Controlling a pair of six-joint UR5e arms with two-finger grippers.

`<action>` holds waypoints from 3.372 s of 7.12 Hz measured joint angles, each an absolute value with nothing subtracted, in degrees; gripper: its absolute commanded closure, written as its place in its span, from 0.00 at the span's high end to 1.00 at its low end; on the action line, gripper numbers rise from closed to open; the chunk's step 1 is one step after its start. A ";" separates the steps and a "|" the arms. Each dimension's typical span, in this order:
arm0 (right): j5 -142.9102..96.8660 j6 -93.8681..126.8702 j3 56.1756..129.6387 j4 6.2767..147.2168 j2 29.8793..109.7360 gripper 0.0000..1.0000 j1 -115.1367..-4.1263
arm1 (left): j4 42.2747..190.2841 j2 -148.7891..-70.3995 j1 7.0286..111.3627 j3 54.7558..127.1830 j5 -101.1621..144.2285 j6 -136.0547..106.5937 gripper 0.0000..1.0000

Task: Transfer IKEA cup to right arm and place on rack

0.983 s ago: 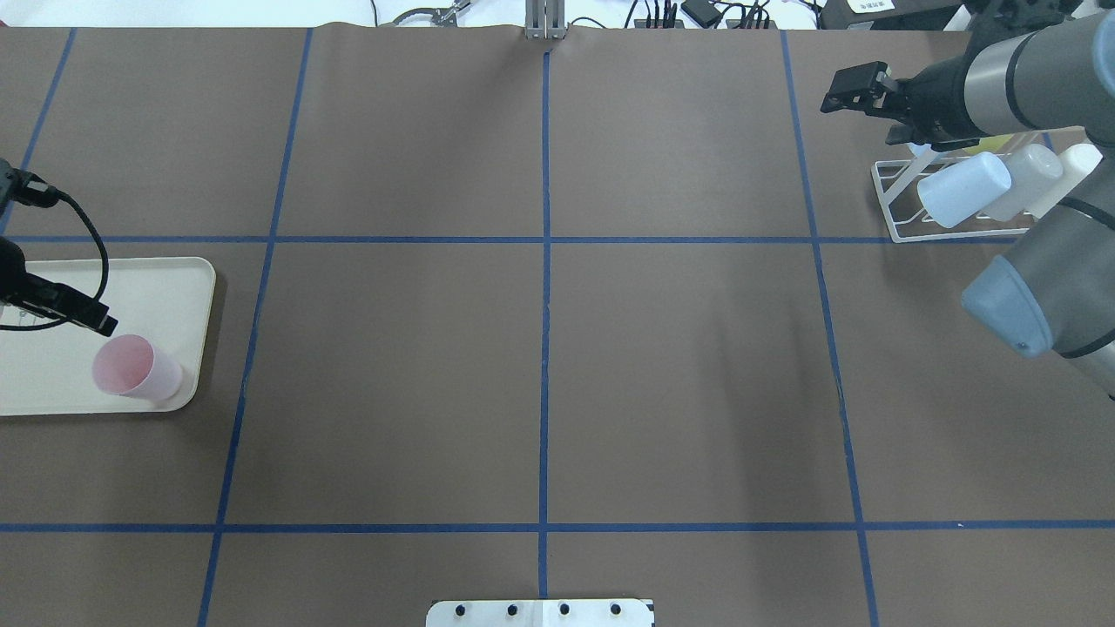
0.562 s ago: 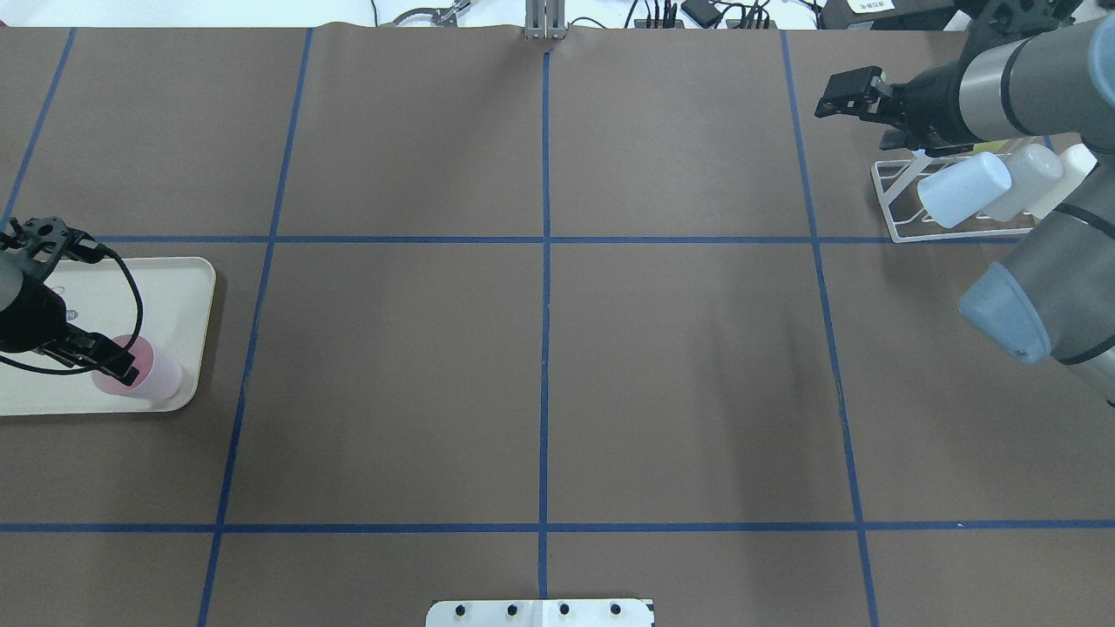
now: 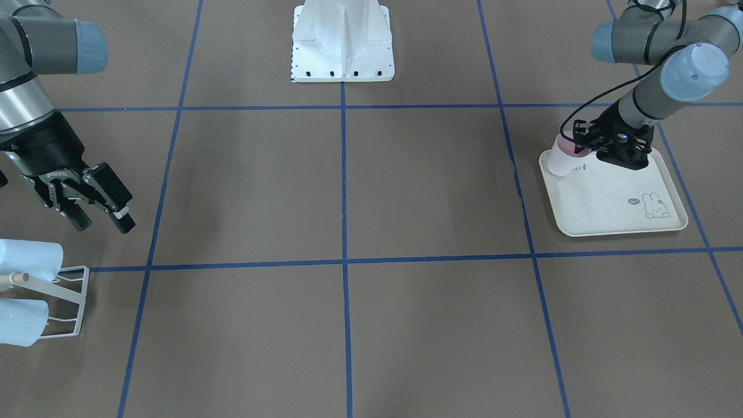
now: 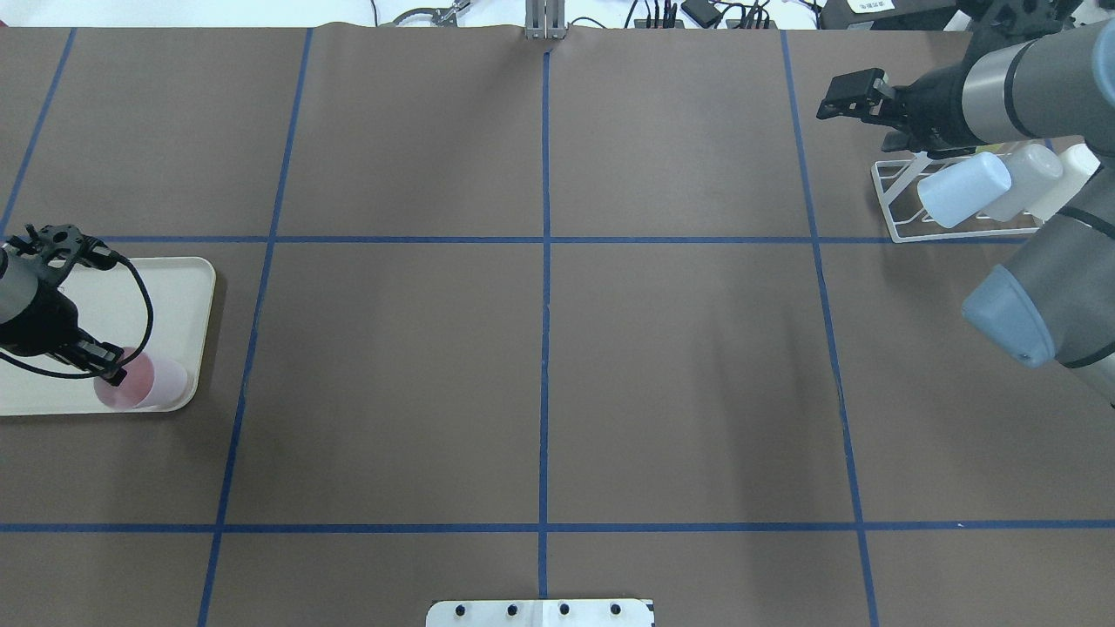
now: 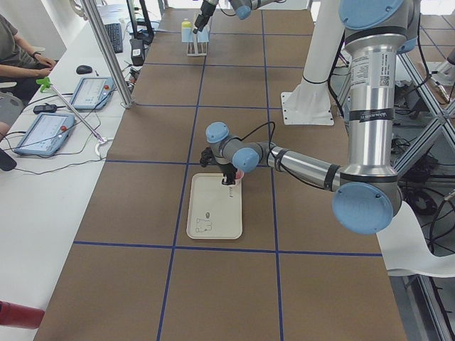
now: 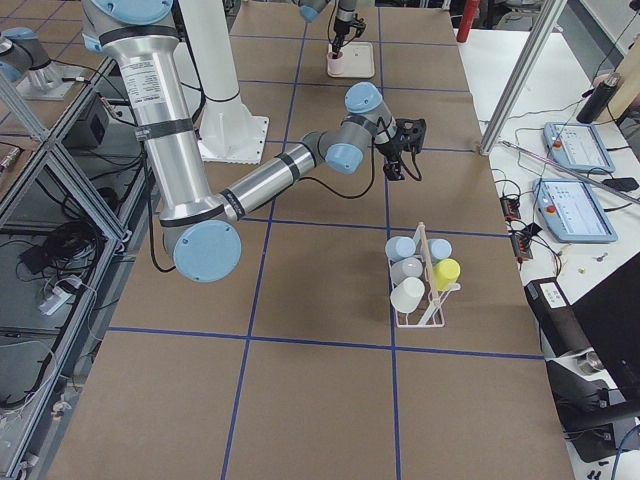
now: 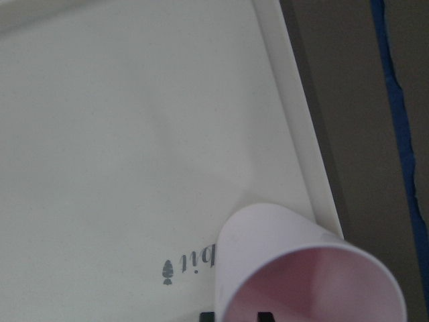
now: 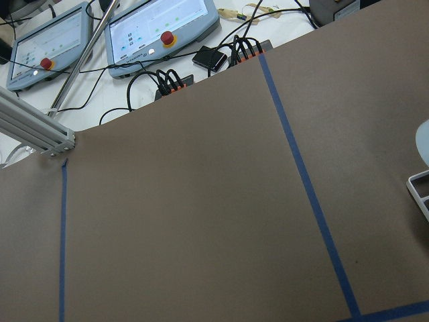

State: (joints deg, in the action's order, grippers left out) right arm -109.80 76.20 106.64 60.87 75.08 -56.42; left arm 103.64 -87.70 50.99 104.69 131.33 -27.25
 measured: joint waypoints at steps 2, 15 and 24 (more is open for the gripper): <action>-109.57 76.38 107.05 60.84 75.14 1.00 -56.33 | 102.28 -88.29 55.05 108.37 131.10 -27.54 0.00; -105.33 135.01 115.53 43.05 67.77 1.00 -42.48 | 166.67 -121.19 35.66 98.17 107.73 -101.75 0.00; -108.02 141.75 114.26 37.60 68.09 1.00 -42.50 | 166.88 -125.76 32.81 96.93 103.51 -101.81 0.00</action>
State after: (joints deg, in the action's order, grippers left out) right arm -108.02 141.75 114.26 37.60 68.09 -42.50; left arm 166.88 -125.76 32.81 96.93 103.51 -101.81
